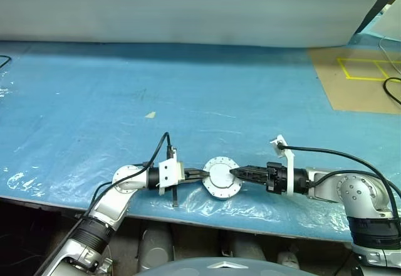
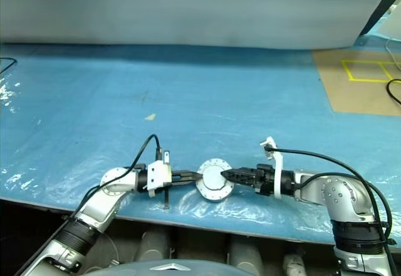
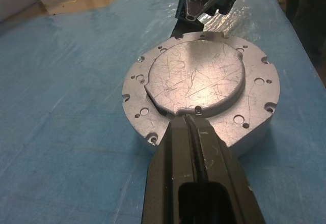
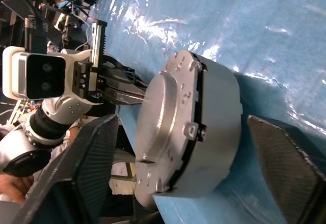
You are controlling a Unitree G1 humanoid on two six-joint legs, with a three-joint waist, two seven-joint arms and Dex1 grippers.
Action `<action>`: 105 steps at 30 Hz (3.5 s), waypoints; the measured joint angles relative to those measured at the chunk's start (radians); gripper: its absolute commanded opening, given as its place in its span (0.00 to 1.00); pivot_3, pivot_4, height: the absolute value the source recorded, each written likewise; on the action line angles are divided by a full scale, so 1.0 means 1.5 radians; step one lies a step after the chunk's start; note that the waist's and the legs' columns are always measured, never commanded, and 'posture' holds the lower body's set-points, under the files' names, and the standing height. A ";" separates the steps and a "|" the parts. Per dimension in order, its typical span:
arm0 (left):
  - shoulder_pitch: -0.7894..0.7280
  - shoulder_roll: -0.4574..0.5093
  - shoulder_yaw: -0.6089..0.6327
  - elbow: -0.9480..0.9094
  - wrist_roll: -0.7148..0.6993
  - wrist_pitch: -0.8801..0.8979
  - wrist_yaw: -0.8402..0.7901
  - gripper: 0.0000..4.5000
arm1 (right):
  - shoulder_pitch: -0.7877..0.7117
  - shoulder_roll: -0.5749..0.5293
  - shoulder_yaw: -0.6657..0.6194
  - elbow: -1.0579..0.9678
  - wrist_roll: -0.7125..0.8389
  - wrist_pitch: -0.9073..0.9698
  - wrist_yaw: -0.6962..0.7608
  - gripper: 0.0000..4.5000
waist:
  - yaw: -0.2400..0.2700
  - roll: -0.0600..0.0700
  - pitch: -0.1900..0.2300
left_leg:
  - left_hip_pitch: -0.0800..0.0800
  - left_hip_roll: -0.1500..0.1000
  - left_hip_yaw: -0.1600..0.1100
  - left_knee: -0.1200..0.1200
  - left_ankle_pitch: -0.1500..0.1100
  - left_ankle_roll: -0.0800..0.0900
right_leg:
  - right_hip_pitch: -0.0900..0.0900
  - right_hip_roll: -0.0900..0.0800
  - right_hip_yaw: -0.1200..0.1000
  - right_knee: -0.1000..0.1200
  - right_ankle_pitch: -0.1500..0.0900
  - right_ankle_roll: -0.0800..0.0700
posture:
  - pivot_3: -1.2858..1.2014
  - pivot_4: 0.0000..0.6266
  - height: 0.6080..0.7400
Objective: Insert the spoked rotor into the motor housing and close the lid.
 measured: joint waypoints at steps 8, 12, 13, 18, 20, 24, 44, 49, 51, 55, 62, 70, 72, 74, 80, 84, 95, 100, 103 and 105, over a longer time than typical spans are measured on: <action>0.002 0.002 0.000 0.009 0.000 -0.012 -0.003 0.00 | 0.016 -0.012 -0.002 0.004 -0.007 -0.015 0.015 0.26 | 0.000 0.000 0.000 | 0.000 0.000 0.000 0.000 0.000 0.000 | 0.000 0.000 0.000 0.000 0.000 0.000 | 0.52 0.24 1.00; 0.002 0.001 0.000 0.012 0.000 -0.013 -0.003 0.00 | 0.016 -0.011 -0.003 0.004 -0.005 -0.016 0.015 0.26 | 0.000 0.000 0.000 | 0.001 0.000 0.000 0.000 0.000 0.000 | 0.000 0.000 0.000 0.000 0.000 0.000 | 0.52 0.24 1.00; 0.002 0.001 0.000 0.012 0.000 -0.014 -0.003 0.00 | 0.016 -0.011 -0.003 0.004 -0.005 -0.016 0.015 0.26 | 0.000 0.000 0.000 | 0.001 0.000 0.000 0.000 0.000 0.000 | 0.000 0.000 0.000 0.000 0.000 0.000 | 0.52 0.24 1.00; 0.006 -0.001 0.002 0.006 -0.004 -0.003 -0.003 0.00 | 0.016 -0.013 -0.001 0.004 -0.005 -0.018 0.018 0.26 | 0.000 0.000 0.000 | 0.001 0.000 0.000 0.000 0.000 0.000 | 0.000 0.000 0.000 0.000 0.000 0.000 | 0.52 0.24 1.00; 0.008 -0.003 0.004 0.000 -0.007 0.007 0.000 0.00 | 0.016 -0.014 0.001 0.004 -0.006 -0.020 0.021 0.26 | 0.000 0.000 0.000 | 0.001 0.000 0.000 0.000 0.000 0.000 | 0.000 0.000 0.000 0.000 0.000 0.000 | 0.52 0.24 1.00; 0.014 -0.015 0.027 -0.017 -0.026 0.047 0.026 0.00 | 0.015 -0.013 0.011 0.004 -0.012 -0.029 0.024 0.26 | -0.002 0.000 0.000 | 0.001 0.000 0.000 0.000 0.000 0.000 | 0.000 0.000 0.000 0.000 0.000 0.000 | 0.52 0.24 1.00; 0.062 -0.020 0.242 -0.289 -0.309 0.383 0.216 0.00 | -0.097 0.153 -0.061 0.140 0.036 0.051 -0.106 0.26 | -0.021 0.000 0.000 | 0.000 0.000 0.000 -0.002 0.000 -0.003 | -0.002 0.002 -0.001 0.000 0.001 -0.005 | 0.52 0.24 1.00; 0.056 -0.023 0.311 -0.289 -0.442 0.487 0.253 0.00 | -0.154 0.203 -0.111 0.192 0.055 0.074 -0.174 0.26 | -0.019 0.000 0.000 | -0.009 -0.001 0.000 0.000 0.000 -0.003 | -0.010 0.002 -0.001 0.002 0.001 -0.006 | 0.52 0.24 1.00; 0.055 -0.022 0.334 -0.286 -0.477 0.512 0.262 0.00 | -0.167 0.212 -0.123 0.200 0.057 0.078 -0.189 0.26 | -0.019 0.000 0.000 | -0.010 -0.001 0.000 0.001 0.000 -0.003 | -0.010 0.002 -0.001 0.002 0.001 -0.006 | 0.52 0.24 1.00; 0.040 -0.024 0.370 -0.277 -0.529 0.545 0.289 0.00 | -0.186 0.240 -0.145 0.224 0.066 0.089 -0.214 0.26 | -0.018 0.000 0.000 | -0.011 -0.001 0.000 0.001 0.000 -0.003 | -0.010 0.003 -0.001 0.002 0.001 -0.006 | 0.52 0.24 1.00; 0.047 -0.013 0.419 -0.275 -0.676 0.649 0.315 0.00 | -0.250 0.284 -0.190 0.271 0.103 0.095 -0.255 0.26 | -0.019 0.000 0.000 | -0.010 -0.001 0.000 0.002 0.000 -0.003 | -0.010 0.002 -0.001 0.004 0.002 -0.006 | 0.52 0.24 1.00; 0.068 -0.008 0.485 -0.198 -0.835 0.742 0.364 0.04 | -0.310 0.320 -0.205 0.272 0.172 0.090 -0.303 0.26 | -0.015 0.000 0.000 | -0.011 -0.001 0.000 0.002 0.000 -0.004 | -0.010 0.002 -0.002 0.003 0.002 -0.005 | 0.52 0.24 1.00; 0.065 -0.021 0.503 -0.180 -0.853 0.738 0.373 0.13 | -0.311 0.320 -0.206 0.275 0.176 0.084 -0.313 0.26 | -0.012 0.000 0.000 | -0.011 -0.001 -0.001 0.002 0.000 -0.004 | -0.010 0.002 -0.002 0.003 0.003 -0.003 | 0.52 0.24 1.00; 0.066 -0.030 0.513 -0.163 -0.880 0.744 0.373 0.27 | -0.315 0.321 -0.209 0.279 0.186 0.078 -0.324 0.26 | -0.012 0.000 0.000 | -0.011 -0.001 -0.001 0.002 0.000 -0.004 | -0.010 0.003 -0.002 0.003 0.003 -0.003 | 0.52 0.24 1.00; 0.103 -0.038 0.505 -0.150 -0.965 0.814 0.366 0.72 | -0.334 0.324 -0.214 0.286 0.216 0.051 -0.353 0.26 | -0.014 -0.001 0.000 | -0.011 0.000 -0.001 0.002 0.000 -0.004 | -0.010 0.003 -0.002 0.003 0.003 -0.003 | 0.52 0.24 1.00; 0.105 -0.052 0.495 -0.116 -0.978 0.830 0.368 1.00 | -0.334 0.328 -0.211 0.286 0.234 0.048 -0.375 0.26 | -0.013 -0.001 0.000 | -0.011 0.000 -0.001 0.003 0.000 -0.004 | -0.010 0.003 -0.002 0.003 0.003 -0.002 | 0.52 0.24 1.00; 0.024 -0.103 0.449 -0.071 -0.966 0.850 0.351 1.00 | -0.334 0.313 -0.192 0.286 0.294 0.030 -0.410 0.26 | -0.008 -0.001 0.000 | -0.011 -0.001 -0.001 0.004 0.000 -0.004 | -0.009 0.003 -0.002 0.004 0.004 -0.001 | 0.52 0.24 1.00; -0.011 -0.120 0.425 -0.056 -0.955 0.861 0.333 1.00 | -0.332 0.313 -0.177 0.283 0.318 0.018 -0.428 0.26 | -0.005 -0.001 0.000 | -0.011 -0.001 -0.002 0.004 0.000 -0.004 | -0.009 0.003 -0.002 0.004 0.005 -0.001 | 0.52 0.24 1.00; -0.037 -0.128 0.420 -0.048 -0.953 0.869 0.332 1.00 | -0.328 0.308 -0.171 0.280 0.336 0.008 -0.436 0.26 | -0.002 -0.001 0.000 | -0.011 -0.001 -0.002 0.004 0.000 -0.004 | -0.009 0.003 -0.002 0.004 0.005 0.000 | 0.52 0.24 1.00; -0.060 -0.137 0.413 -0.031 -0.943 0.870 0.331 1.00 | -0.326 0.300 -0.171 0.276 0.346 -0.002 -0.441 0.26 | -0.001 -0.001 0.000 | -0.012 -0.001 -0.002 0.005 0.000 -0.004 | -0.009 0.002 -0.002 0.004 0.005 0.000 | 0.52 0.24 1.00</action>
